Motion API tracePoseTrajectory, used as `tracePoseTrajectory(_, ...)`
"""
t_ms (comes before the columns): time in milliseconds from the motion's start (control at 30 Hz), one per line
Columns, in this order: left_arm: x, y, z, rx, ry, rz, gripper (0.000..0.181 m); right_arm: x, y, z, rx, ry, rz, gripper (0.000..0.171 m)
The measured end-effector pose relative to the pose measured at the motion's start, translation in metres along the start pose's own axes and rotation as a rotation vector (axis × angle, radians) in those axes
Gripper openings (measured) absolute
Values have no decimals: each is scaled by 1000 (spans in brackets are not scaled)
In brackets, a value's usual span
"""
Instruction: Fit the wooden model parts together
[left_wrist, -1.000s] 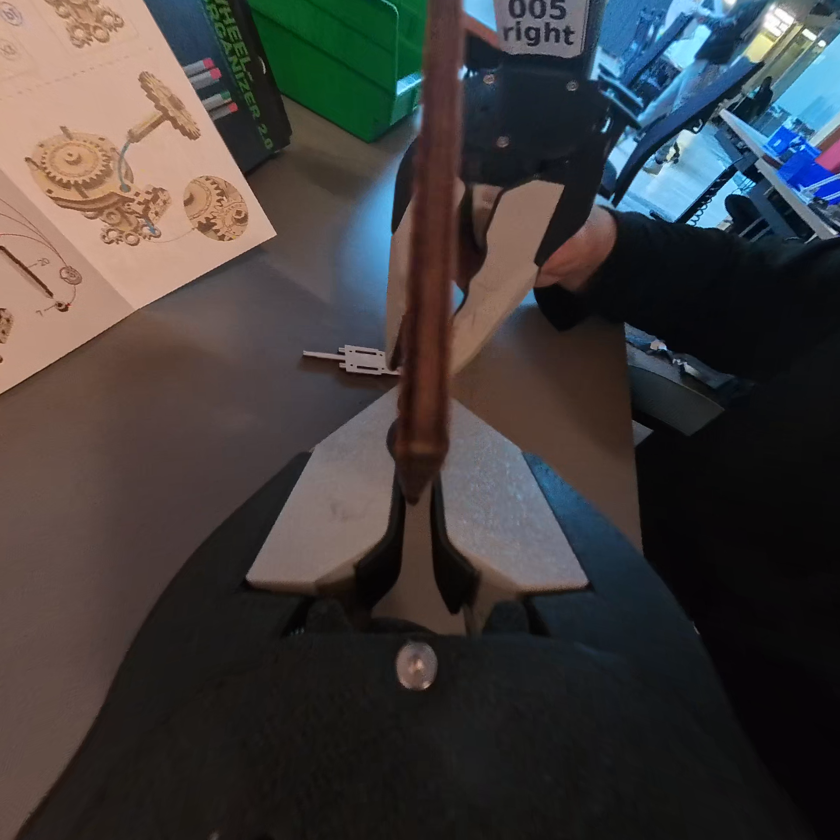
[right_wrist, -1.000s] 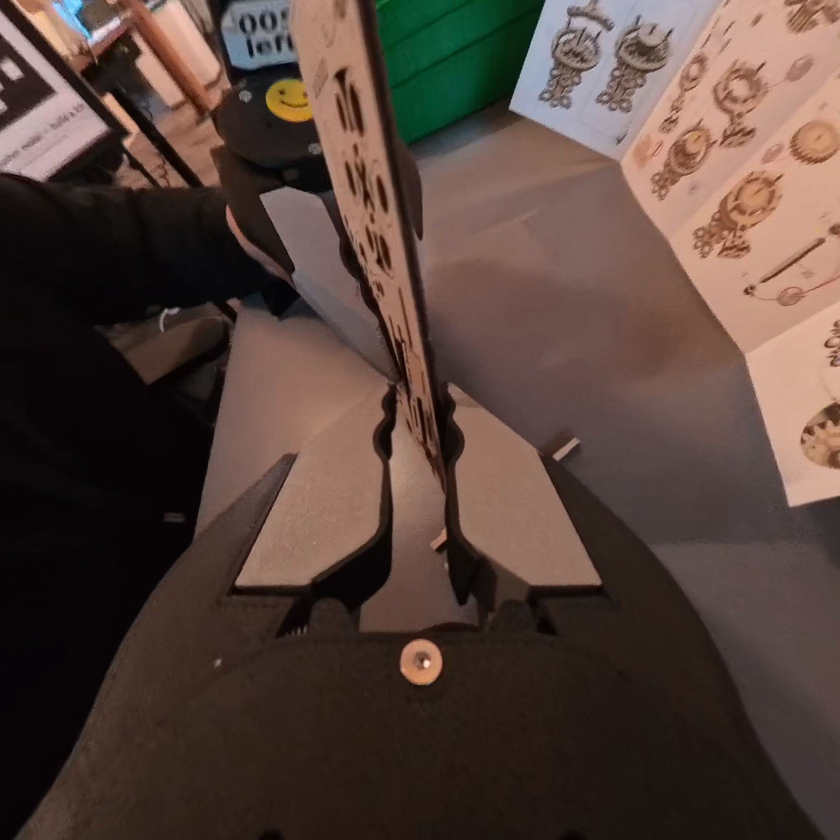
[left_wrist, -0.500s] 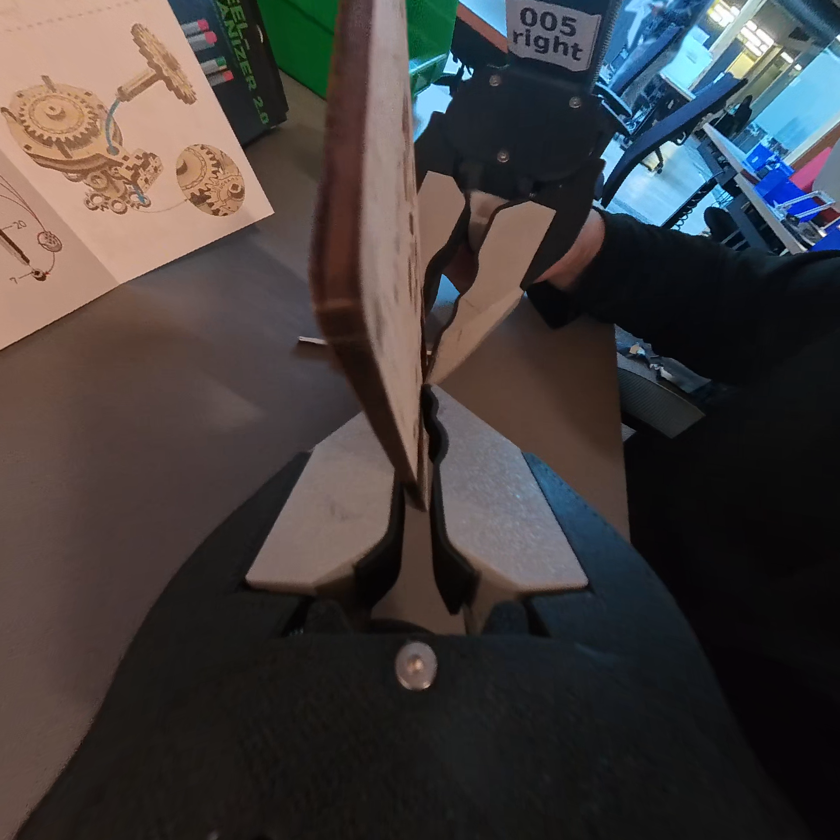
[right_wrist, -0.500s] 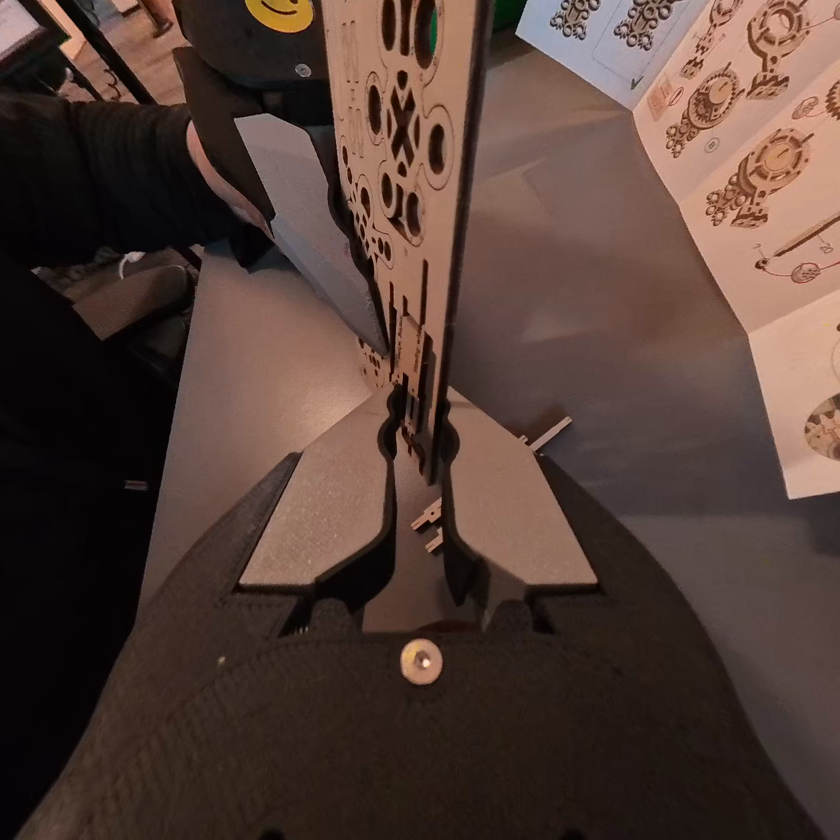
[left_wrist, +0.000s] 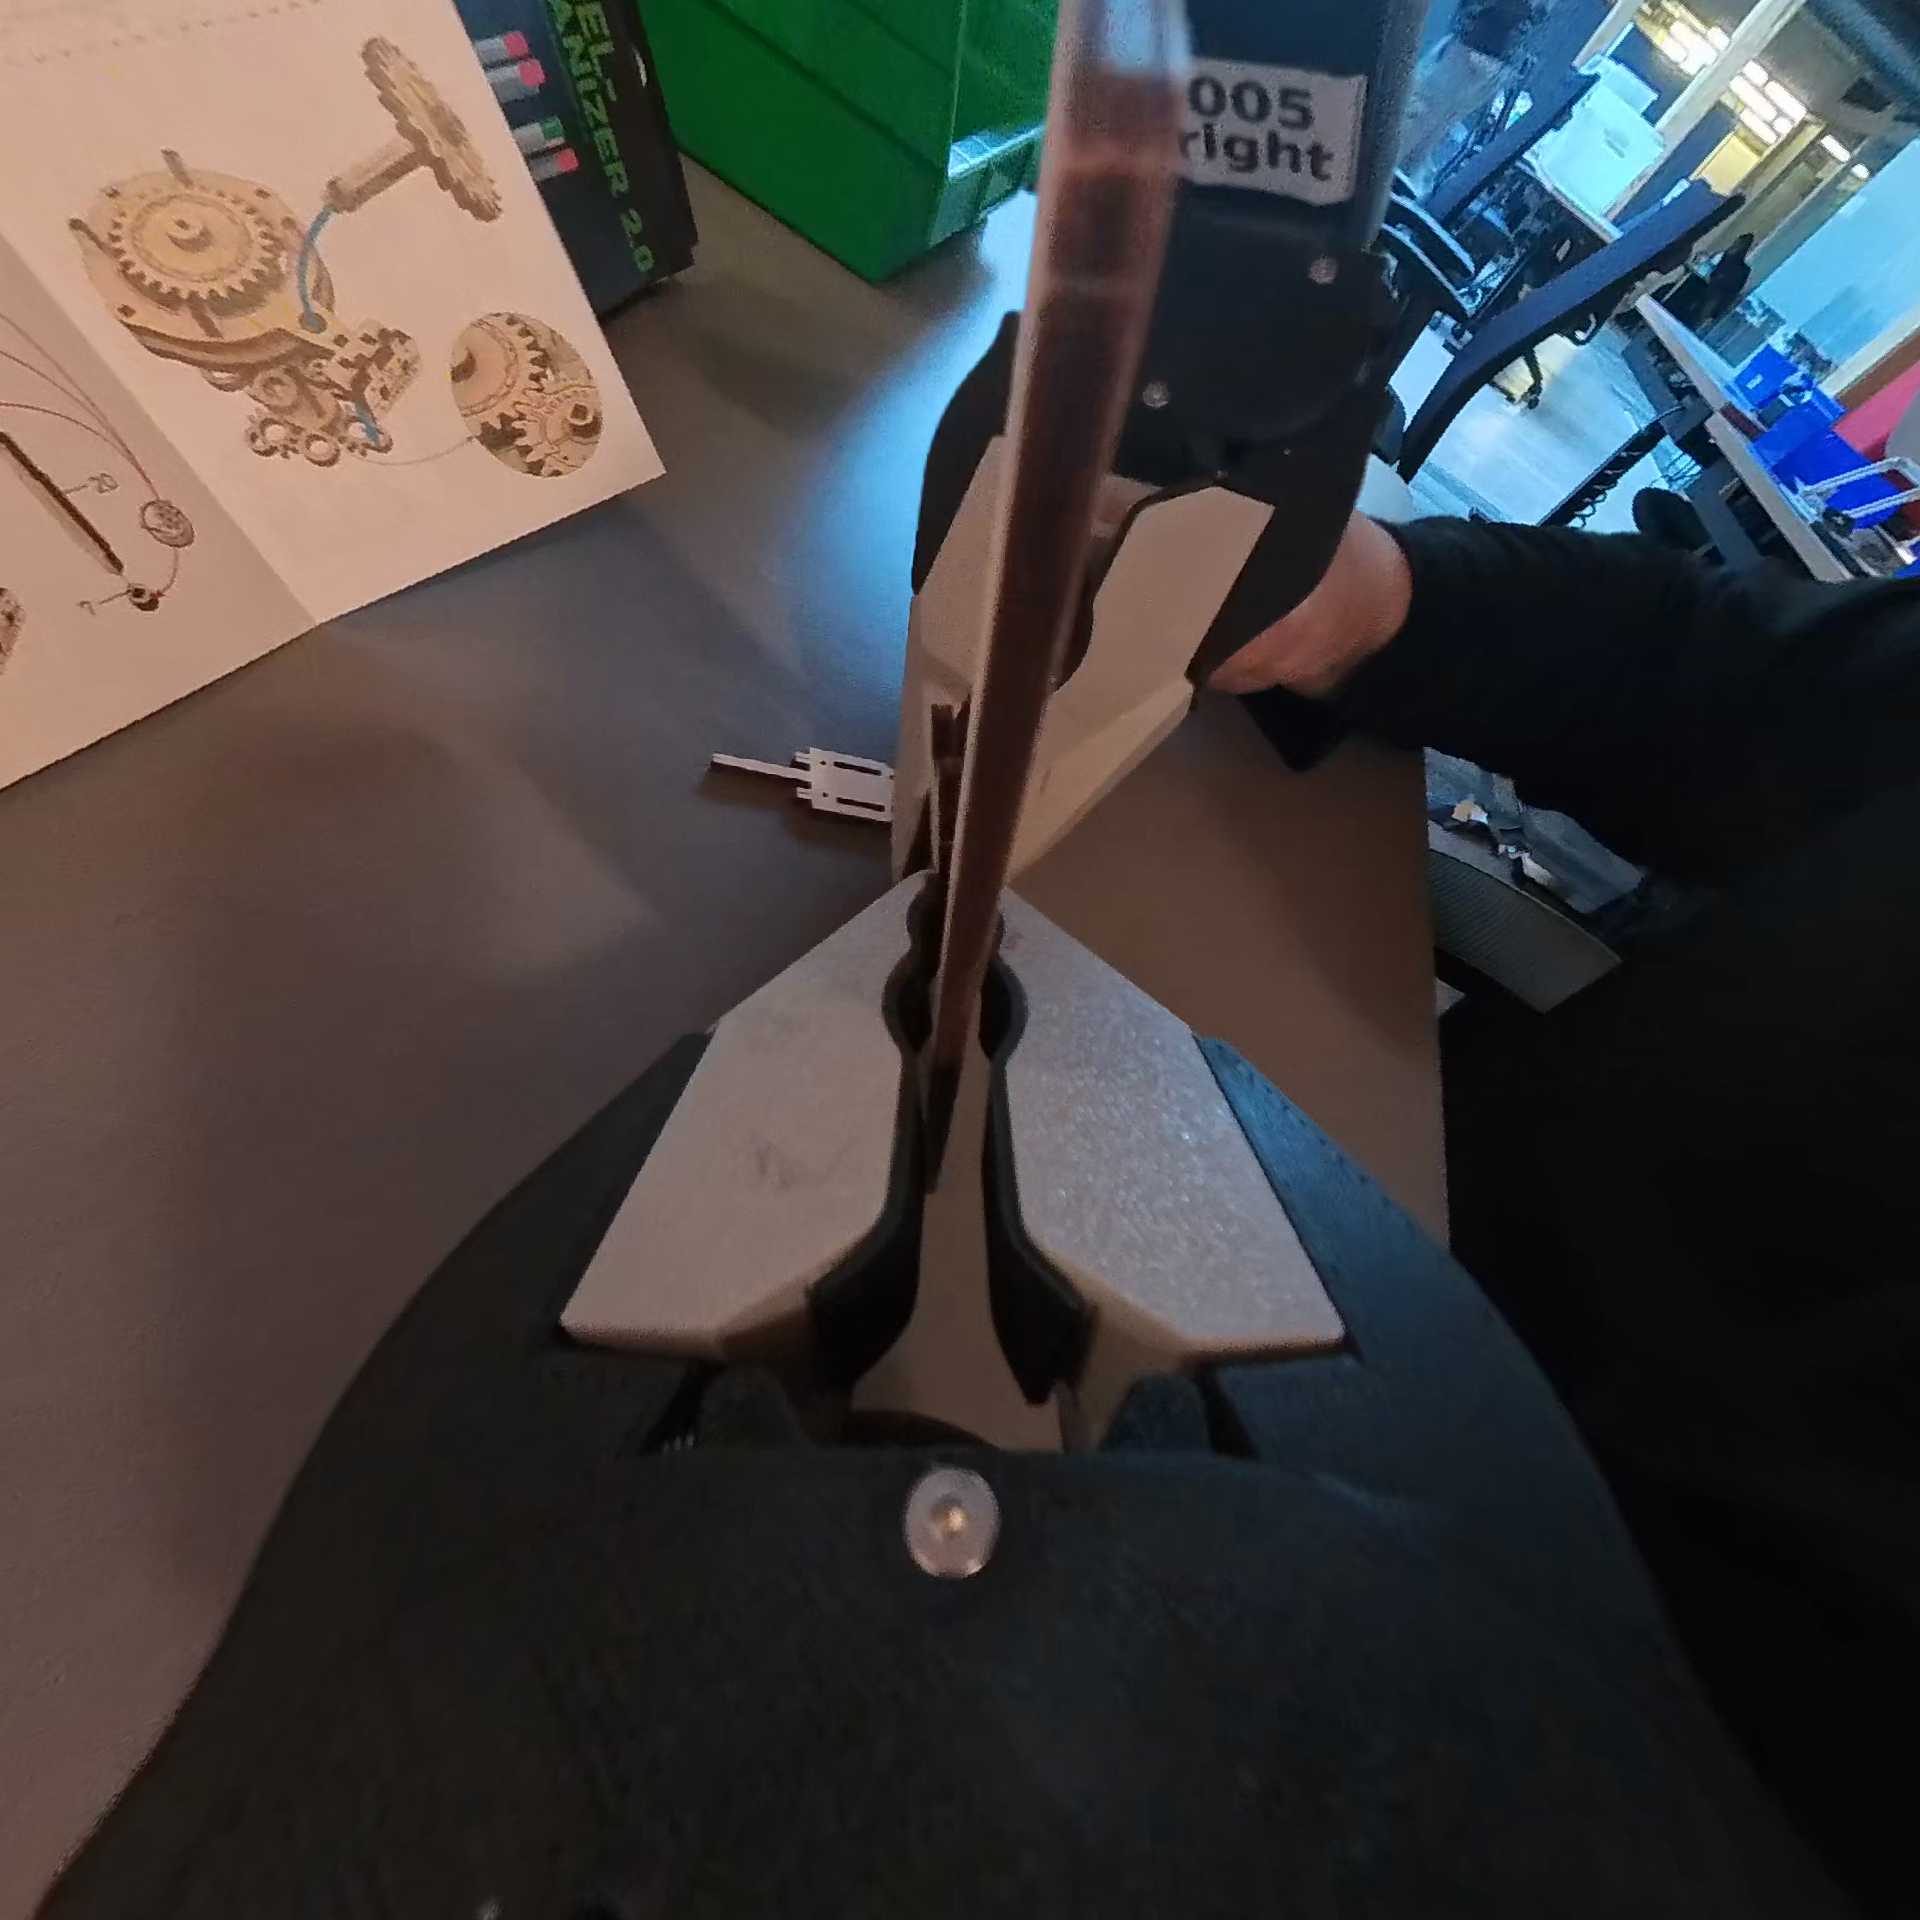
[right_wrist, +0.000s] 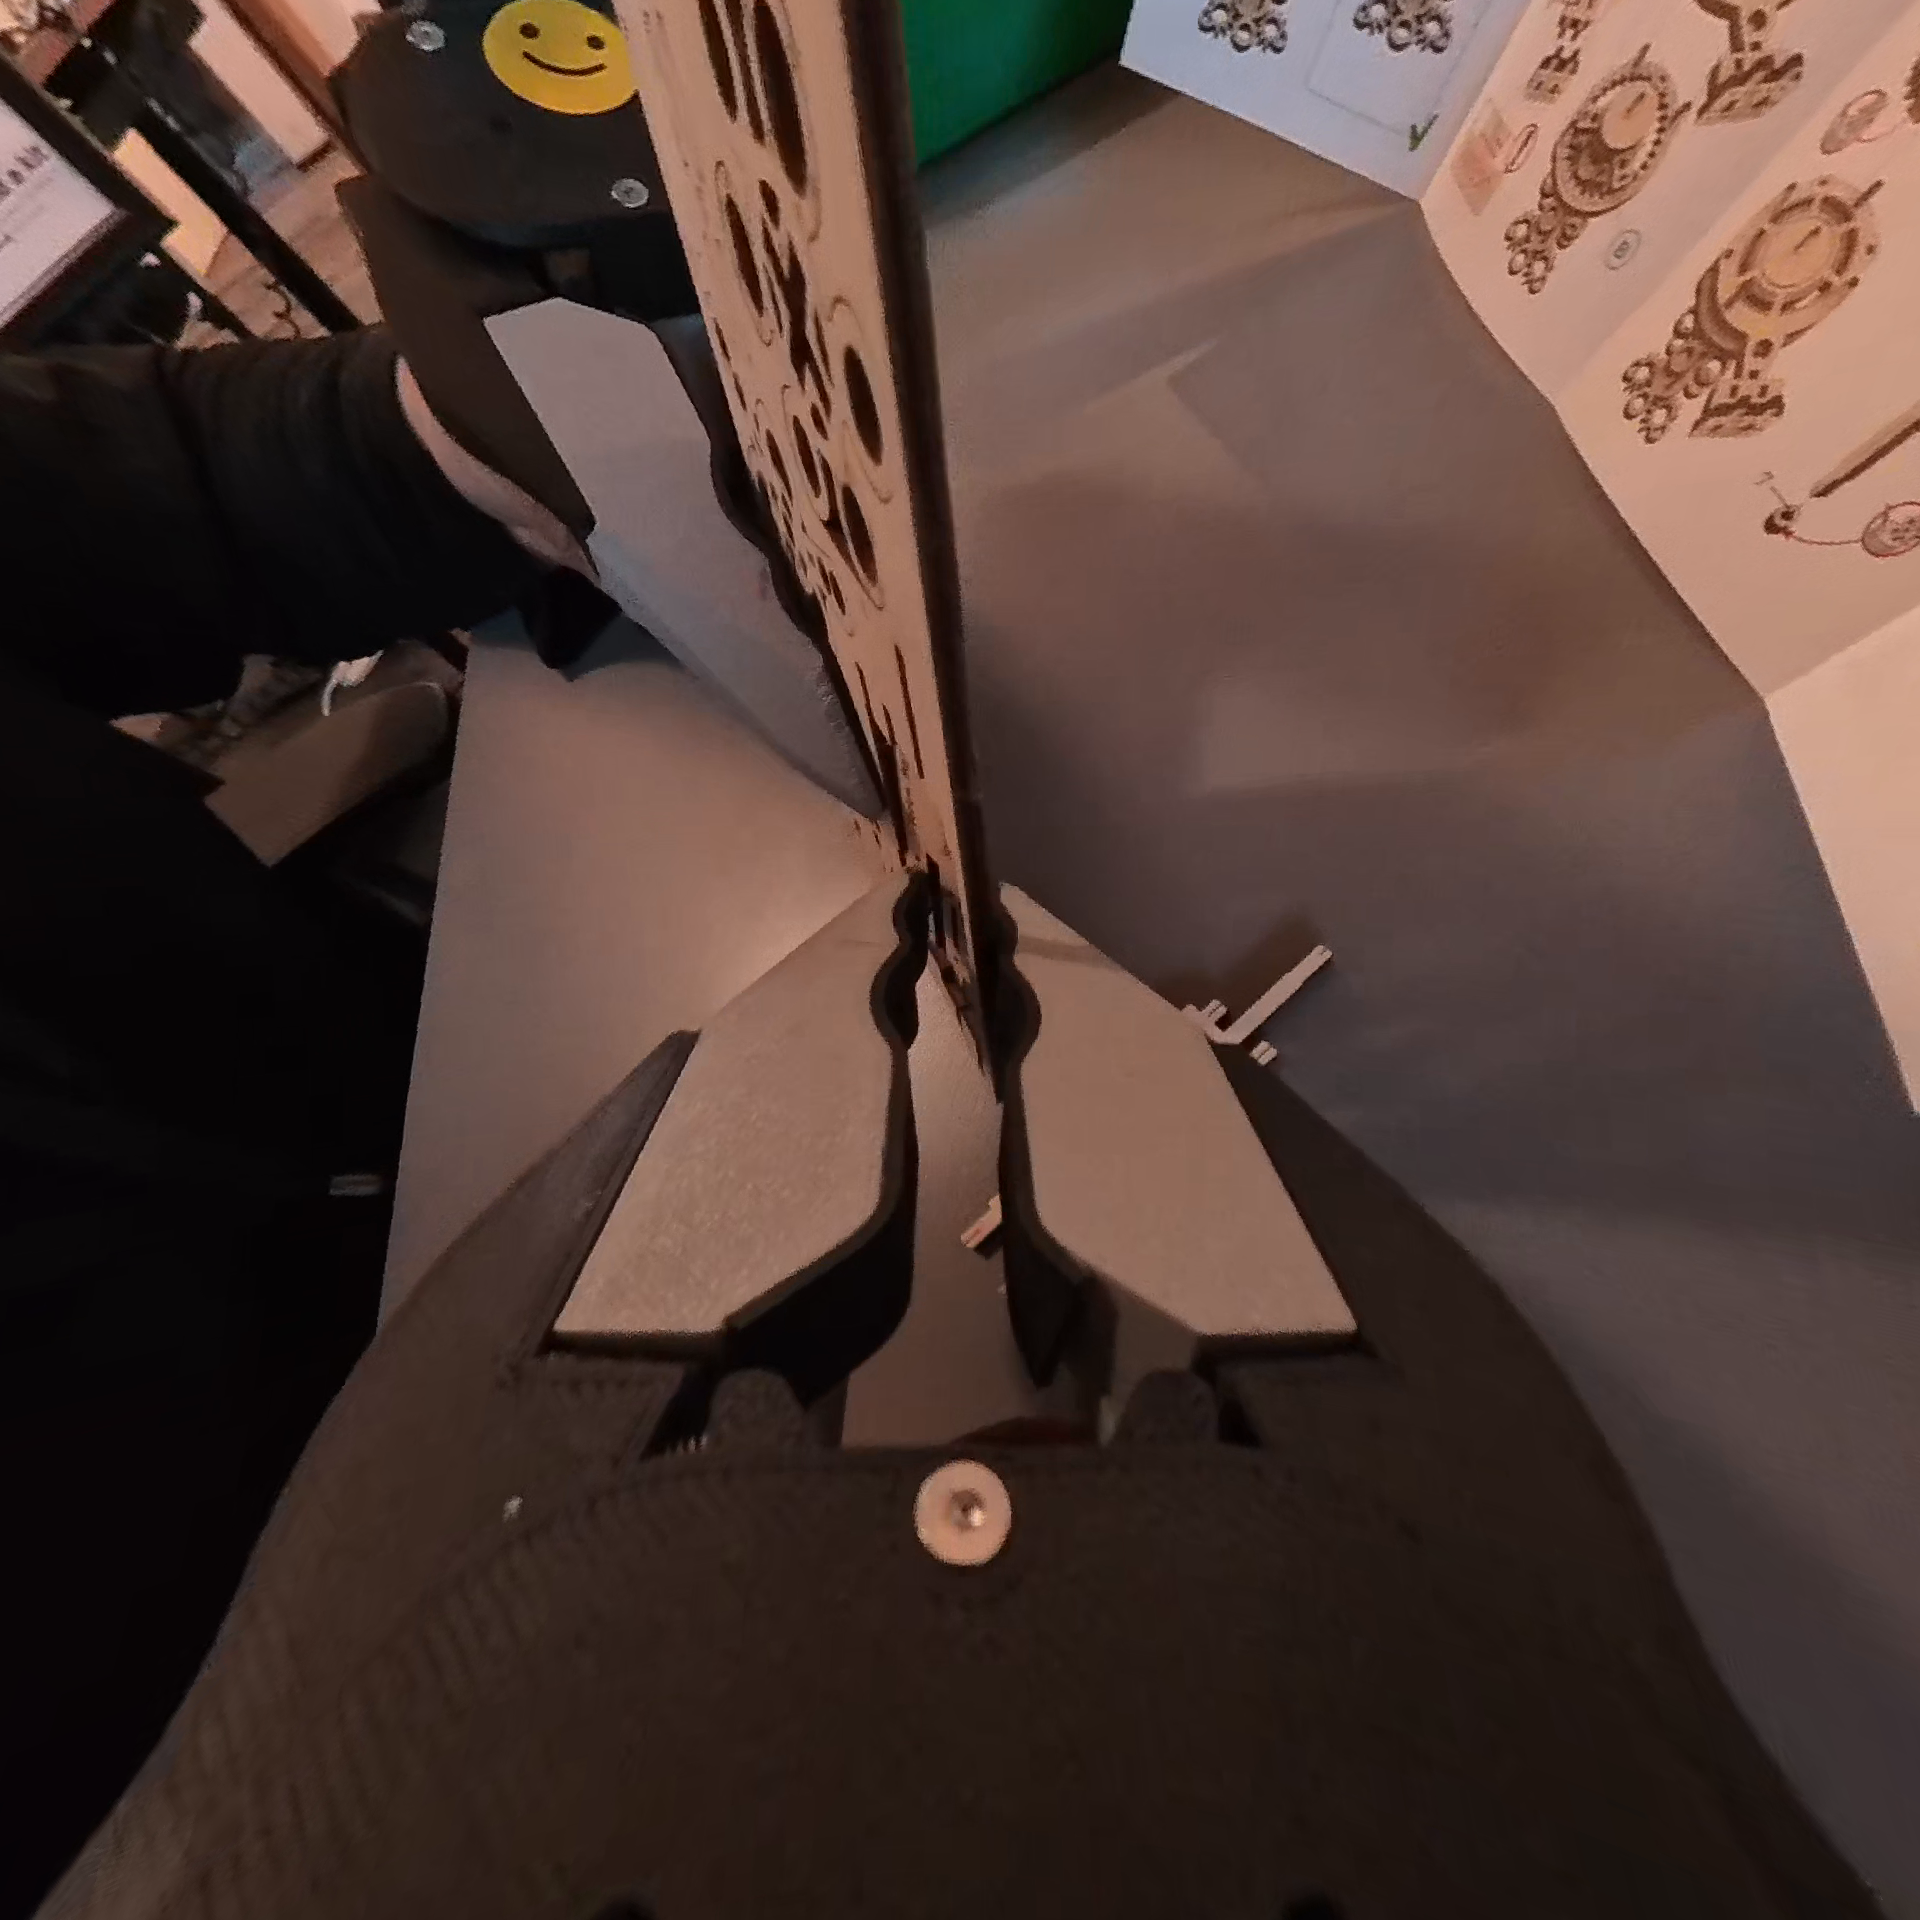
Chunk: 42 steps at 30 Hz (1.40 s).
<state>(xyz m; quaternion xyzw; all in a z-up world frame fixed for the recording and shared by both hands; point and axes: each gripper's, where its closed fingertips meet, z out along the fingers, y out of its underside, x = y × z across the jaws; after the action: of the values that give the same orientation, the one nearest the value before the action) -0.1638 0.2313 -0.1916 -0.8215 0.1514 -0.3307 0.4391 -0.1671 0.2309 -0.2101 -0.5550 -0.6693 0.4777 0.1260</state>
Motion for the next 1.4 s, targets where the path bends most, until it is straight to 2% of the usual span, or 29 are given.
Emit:
tracePoseTrajectory(233,-5,0,-1,3,-20,-7,1,6,-1,4,10,49,64,8)
tracePoseTrajectory(367,-5,-2,-1,12,-4,-11,2,6,-5,0,31,49,-8,8)
tracePoseTrajectory(467,-4,0,1,2,8,-18,2,4,-16,-7,107,40,-34,18)
tracePoseTrajectory(533,-2,1,1,-1,18,-16,2,6,-15,-8,104,34,-13,6)
tracePoseTrajectory(667,1,1,2,-5,34,-11,1,4,-18,-10,134,-1,-6,4)
tracePoseTrajectory(767,4,2,2,-10,56,-9,1,-7,-26,-12,185,-99,3,20)
tracePoseTrajectory(867,12,2,0,-6,113,4,1,-14,-24,-14,176,-202,32,26)
tracePoseTrajectory(1000,29,4,-8,-16,249,47,1,-28,-23,-18,168,-324,30,25)
tracePoseTrajectory(1033,31,4,-9,-17,268,58,2,-34,-22,-19,167,-351,14,19)
tracePoseTrajectory(1133,40,3,-13,-2,339,88,2,-53,-22,-25,170,-448,-37,34)
tracePoseTrajectory(1267,48,1,-18,18,375,150,2,-48,-27,-34,213,-483,14,38)
tracePoseTrajectory(1400,52,-1,-20,36,392,167,2,-52,-30,-42,241,-530,17,33)
